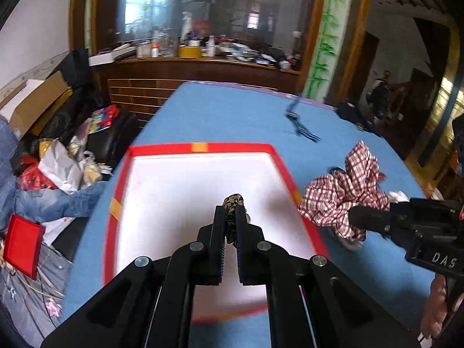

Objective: Organize jewelry
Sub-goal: 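Carry the plaid scrunchie and leopard bracelet with both grippers over the red box, then open both grippers to drop the scrunchie and bracelet into the box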

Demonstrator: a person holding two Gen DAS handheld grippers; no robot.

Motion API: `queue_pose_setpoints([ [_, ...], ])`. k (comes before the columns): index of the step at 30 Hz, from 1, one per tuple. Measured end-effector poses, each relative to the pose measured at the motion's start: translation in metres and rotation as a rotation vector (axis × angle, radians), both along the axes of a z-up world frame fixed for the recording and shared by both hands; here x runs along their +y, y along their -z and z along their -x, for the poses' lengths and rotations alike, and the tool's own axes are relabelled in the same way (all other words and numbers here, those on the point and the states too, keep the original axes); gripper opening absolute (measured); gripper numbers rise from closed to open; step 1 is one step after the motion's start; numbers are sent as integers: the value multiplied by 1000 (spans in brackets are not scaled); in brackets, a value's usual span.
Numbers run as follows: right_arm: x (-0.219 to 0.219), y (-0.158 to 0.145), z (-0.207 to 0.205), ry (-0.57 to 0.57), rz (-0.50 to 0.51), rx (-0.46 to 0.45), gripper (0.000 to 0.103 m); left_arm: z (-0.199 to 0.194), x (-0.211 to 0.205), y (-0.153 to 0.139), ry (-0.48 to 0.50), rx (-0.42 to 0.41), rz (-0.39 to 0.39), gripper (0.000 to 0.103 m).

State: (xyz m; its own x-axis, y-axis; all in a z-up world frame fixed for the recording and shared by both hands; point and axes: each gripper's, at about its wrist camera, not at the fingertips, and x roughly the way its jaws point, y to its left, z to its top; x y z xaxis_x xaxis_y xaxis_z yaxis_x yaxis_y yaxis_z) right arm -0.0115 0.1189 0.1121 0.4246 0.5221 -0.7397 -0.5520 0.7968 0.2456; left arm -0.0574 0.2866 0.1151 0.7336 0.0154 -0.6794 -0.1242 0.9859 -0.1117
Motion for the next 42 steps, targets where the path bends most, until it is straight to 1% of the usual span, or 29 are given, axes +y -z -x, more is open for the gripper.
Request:
queue_pose_setpoints([
  [5,36,11,-40,11,31,25,23,-36,31,3,-35,19,-1,6],
  [7,50,16,-55,16,38,32,23,-53,41,10,-51,36,1,6],
  [9,63,22,-69,17,54,30,23,-69,46,17,-43,50,10,6],
  [12,84,36,-89,23,80,43,23,-91,55,33,-50,86,28,6],
  [16,98,50,-109,33,99,69,23,-105,60,45,-57,101,18,6],
  [20,108,59,-121,37,131,64,23,-116,62,51,-61,105,13,7],
  [25,111,66,-130,46,132,85,24,-125,68,59,-80,118,31,7],
  [27,111,68,-131,51,134,88,24,-127,69,61,-90,120,27,7],
  [29,110,69,-131,50,138,93,28,-127,72,62,-93,123,37,10],
  [31,109,68,-131,49,143,93,37,-125,72,61,-96,123,32,15],
  [32,108,67,-130,48,140,93,45,-124,71,60,-99,118,26,22],
  [33,106,64,-128,48,132,88,50,-122,71,58,-100,112,20,28],
  [35,106,61,-126,45,131,79,54,-120,70,55,-101,103,14,30],
  [39,104,52,-117,35,131,58,54,-115,65,49,-99,96,9,30],
  [42,98,41,-106,39,137,25,55,-108,63,43,-98,81,10,30],
])
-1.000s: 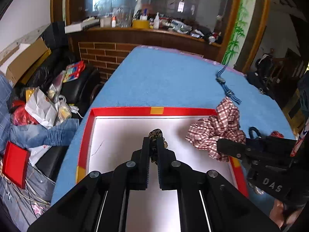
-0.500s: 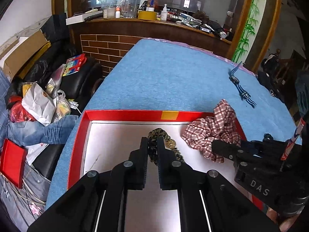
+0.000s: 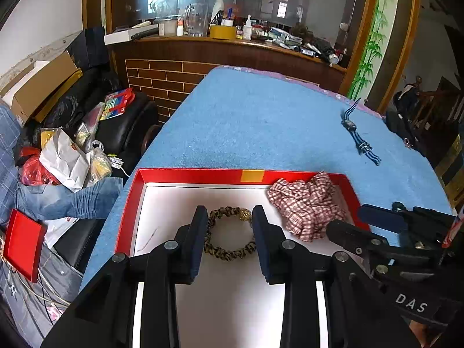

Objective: Organize jewelry
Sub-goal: 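Open both grippers to drop the scrunchie and bracelet into the box, then move both grippers back to the pile of accessories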

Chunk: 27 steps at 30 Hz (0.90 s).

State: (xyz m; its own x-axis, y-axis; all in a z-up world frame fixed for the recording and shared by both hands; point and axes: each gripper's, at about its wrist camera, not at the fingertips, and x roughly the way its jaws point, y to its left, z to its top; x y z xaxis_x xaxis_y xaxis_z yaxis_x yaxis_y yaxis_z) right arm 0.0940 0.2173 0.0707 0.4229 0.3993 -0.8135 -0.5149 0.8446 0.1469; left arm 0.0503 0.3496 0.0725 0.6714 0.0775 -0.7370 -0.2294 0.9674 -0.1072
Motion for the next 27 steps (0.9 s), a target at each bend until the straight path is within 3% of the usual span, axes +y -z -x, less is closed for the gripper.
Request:
queue_pose_setpoints([
  [2,-6,-7,9,4,1,-25,58,6,-4,-6,5,-13,0,31],
  [6,-20,-26,30,36,35,-136,77,23,-17,-18,17,-47,0,34],
  [10,-36,-43,54,70,81,-246,79,38,-36,-26,43,-72,-3,36],
  [13,-53,-50,65,99,70,-268,82,50,-52,-32,64,-92,-6,37],
  [16,-70,-57,77,132,69,-296,91,60,-69,-38,86,-112,-3,37],
  [20,-91,-65,97,175,99,-375,93,70,-92,-44,121,-130,-23,39],
  [27,-149,-76,127,237,-29,-412,98,89,-133,-48,186,-150,-30,40],
])
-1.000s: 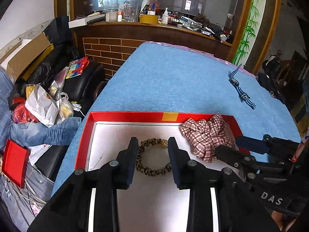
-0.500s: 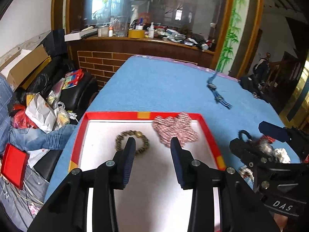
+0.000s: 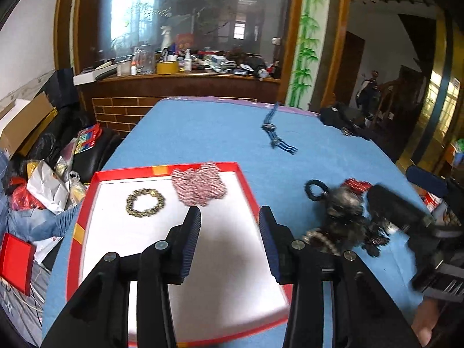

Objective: Organize jewelry
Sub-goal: 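Move both grippers back to the pile of accessories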

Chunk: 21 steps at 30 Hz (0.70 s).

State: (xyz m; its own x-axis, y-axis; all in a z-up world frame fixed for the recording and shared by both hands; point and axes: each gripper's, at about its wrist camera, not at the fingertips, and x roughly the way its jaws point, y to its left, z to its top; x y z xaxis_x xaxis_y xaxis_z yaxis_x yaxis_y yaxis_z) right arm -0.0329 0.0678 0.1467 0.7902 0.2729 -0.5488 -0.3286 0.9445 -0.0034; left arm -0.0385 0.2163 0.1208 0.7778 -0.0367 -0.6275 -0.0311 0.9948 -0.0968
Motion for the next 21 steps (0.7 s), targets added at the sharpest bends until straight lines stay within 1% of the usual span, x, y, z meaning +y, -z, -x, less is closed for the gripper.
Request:
queue_pose_setpoints([
  [2,-26,-1,6,-14,-77,18,98,7,-9,0,18,-1,12,42],
  [4,-53,0,12,0,-119,24,98,15,-22,0,44,-9,14,45],
  [6,-85,3,18,65,-107,14,98,23,-34,2,67,-11,11,47],
  [7,-93,5,19,87,-103,19,98,26,-41,3,85,-10,13,47],
  [11,-149,17,20,174,-153,70,96,34,-59,14,127,17,28,47],
  [13,-168,23,23,209,-155,83,96,37,-69,21,144,35,26,47],
  [14,-177,27,24,211,-172,95,95,38,-72,25,154,46,24,47],
  [16,-189,36,26,170,-203,131,94,38,-81,33,172,72,24,47],
  [19,-208,49,26,218,-219,146,94,36,-97,40,203,100,11,47],
  [21,-217,58,20,223,-238,186,93,32,-105,43,214,112,10,47],
])
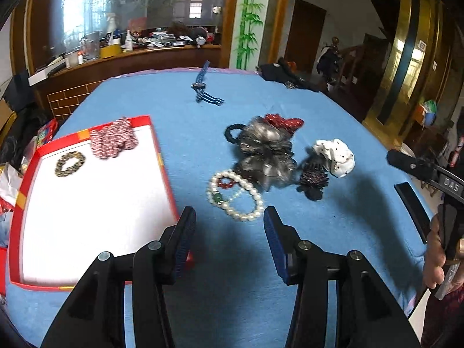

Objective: Organize jewelry
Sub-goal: 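Move both grippers back to the pile of accessories, then grasp the white polka-dot scrunchie with the right gripper while the left grasps the black claw clip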

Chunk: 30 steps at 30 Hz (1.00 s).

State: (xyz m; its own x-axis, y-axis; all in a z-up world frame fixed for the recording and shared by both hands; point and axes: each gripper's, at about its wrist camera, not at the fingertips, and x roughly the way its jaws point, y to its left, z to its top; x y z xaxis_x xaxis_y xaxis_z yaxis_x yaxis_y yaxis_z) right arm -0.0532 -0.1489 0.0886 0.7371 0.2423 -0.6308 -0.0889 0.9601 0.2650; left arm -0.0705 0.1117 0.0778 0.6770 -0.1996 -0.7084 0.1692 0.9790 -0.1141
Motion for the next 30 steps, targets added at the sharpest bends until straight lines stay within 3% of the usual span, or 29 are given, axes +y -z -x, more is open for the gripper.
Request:
queue_pose_setpoints([
  [8,-40,23,-51,49,-140,156,93,-11,-25,9,39,39,0,47],
  [16,-24,55,-118,23,-135,303,93,-20,-35,6,76,60,8,47],
  [19,-12,63,-127,-12,-125,319,91,-26,-39,1,88,62,7,52],
  [20,-6,67,-129,-41,-126,332,83,-28,-40,-1,91,63,11,56],
  [21,-4,69,-130,-53,-127,337,67,-30,-42,-3,96,65,15,59],
  [23,-4,71,-127,-79,-142,317,48,-37,-49,-7,118,70,24,60],
  [24,-5,70,-126,-86,-146,308,30,-39,-53,-9,130,72,26,64],
  [26,-12,68,-123,-78,-163,286,24,-48,-65,-12,166,79,24,72],
  [30,-33,57,-115,-37,-200,207,21,-68,-90,-15,212,62,2,73],
])
